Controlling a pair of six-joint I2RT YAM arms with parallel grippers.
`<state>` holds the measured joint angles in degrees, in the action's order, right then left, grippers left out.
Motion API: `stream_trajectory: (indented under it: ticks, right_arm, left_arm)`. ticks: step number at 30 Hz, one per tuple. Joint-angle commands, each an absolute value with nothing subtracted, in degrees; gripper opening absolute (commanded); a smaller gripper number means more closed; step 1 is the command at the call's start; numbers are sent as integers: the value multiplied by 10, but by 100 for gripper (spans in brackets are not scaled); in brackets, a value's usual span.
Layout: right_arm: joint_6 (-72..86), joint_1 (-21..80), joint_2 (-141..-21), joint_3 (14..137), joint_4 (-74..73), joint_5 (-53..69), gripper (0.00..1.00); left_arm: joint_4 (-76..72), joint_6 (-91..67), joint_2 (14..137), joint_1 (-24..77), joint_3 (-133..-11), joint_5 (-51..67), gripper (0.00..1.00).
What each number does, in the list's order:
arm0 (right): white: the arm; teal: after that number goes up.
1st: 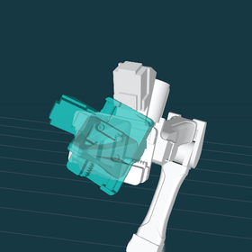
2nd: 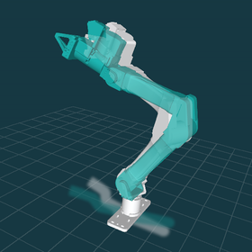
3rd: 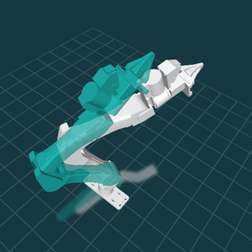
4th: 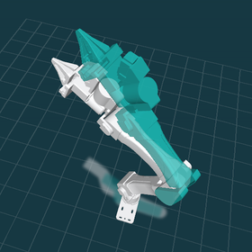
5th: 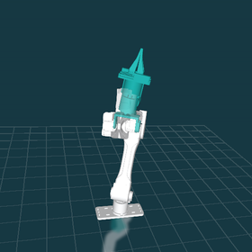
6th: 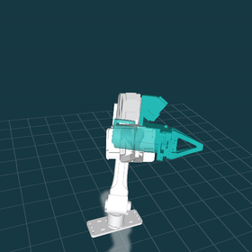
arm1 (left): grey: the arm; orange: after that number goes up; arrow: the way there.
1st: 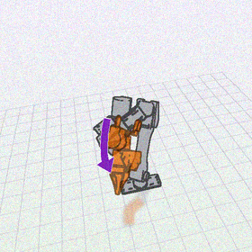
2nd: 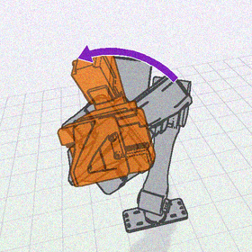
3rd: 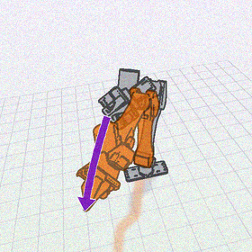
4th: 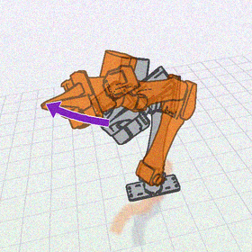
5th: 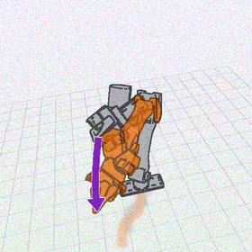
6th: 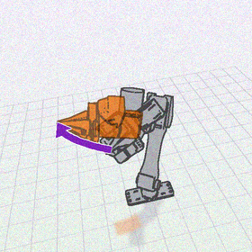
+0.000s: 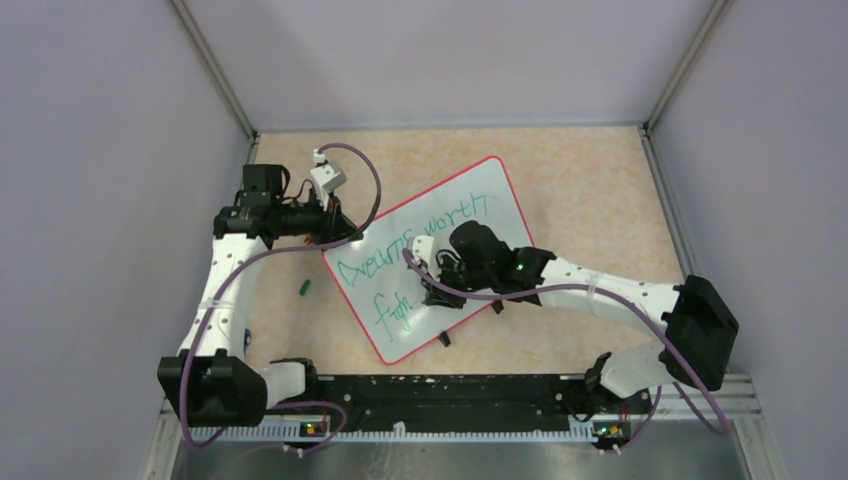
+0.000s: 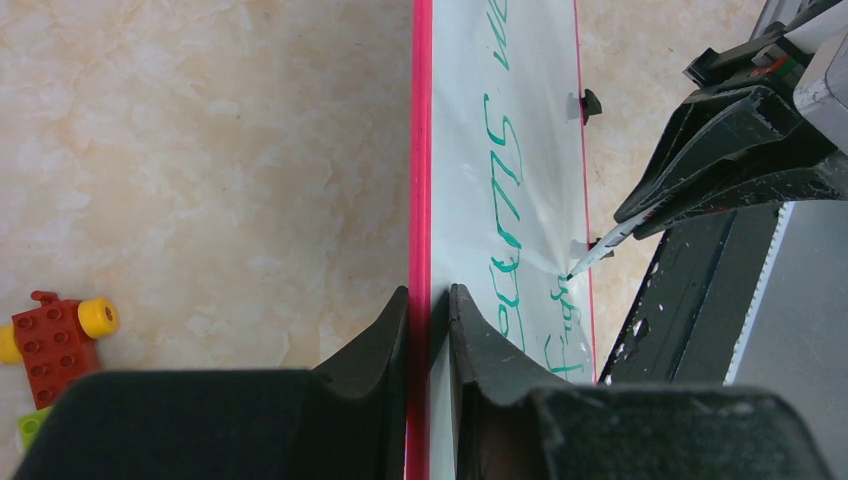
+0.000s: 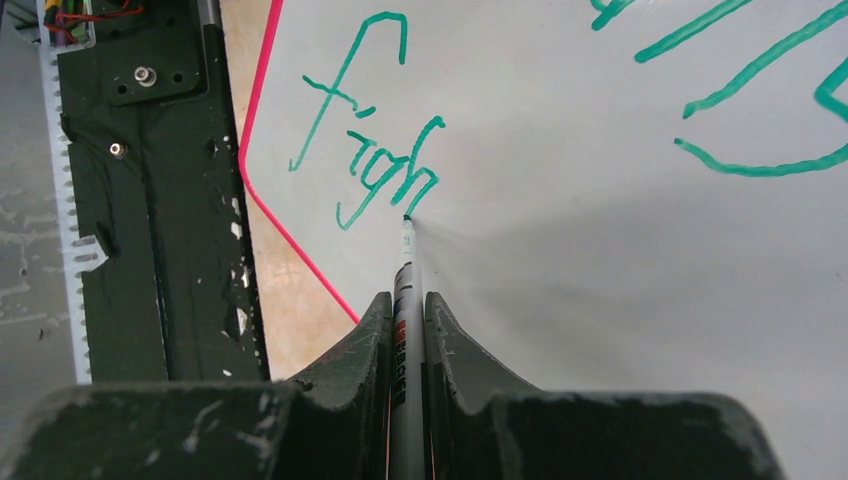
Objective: Write a sentence on the whiteboard
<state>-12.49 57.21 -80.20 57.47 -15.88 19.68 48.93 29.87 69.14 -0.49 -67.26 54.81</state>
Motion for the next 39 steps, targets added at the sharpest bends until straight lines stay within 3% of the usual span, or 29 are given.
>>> stream_trajectory:
  ticks: [1, 39]
  right_arm:
    - [-146, 570, -784, 572, -164, 202, 0]
    - [-144, 522, -771, 609, -169, 168, 0]
  left_arm:
    - [485, 305, 688, -3, -679, 551, 0]
    - [487, 306, 691, -3, -681, 551, 0]
